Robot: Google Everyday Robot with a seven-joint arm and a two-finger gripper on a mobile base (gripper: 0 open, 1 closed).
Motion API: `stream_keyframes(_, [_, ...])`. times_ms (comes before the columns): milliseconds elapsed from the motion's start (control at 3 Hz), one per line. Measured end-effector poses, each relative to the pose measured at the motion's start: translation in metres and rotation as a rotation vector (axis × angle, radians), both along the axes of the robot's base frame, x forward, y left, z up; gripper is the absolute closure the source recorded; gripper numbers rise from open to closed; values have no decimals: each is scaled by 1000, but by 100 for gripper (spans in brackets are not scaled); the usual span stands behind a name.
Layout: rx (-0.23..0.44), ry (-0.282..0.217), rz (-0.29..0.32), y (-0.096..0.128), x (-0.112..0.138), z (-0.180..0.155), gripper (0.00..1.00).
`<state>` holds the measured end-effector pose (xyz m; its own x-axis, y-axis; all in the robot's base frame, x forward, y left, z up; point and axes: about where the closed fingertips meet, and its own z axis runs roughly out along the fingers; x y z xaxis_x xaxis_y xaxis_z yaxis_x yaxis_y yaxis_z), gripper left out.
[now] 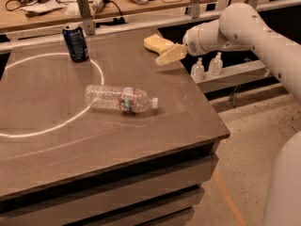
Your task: Move sponge near pepsi can
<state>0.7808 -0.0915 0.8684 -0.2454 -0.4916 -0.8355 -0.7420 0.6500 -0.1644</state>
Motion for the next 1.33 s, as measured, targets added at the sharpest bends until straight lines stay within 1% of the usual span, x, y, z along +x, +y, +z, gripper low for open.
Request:
stream_keyframes(333, [8,-10,-11,16,15,-2,0])
stream_keyframes(667, [21,-10,-25,22,24,-4,0])
stream_keyframes(1000, [39,7,-16,31,29,-12,18])
stream_keyframes(1333, [50,16,-18,33,31,-16,42])
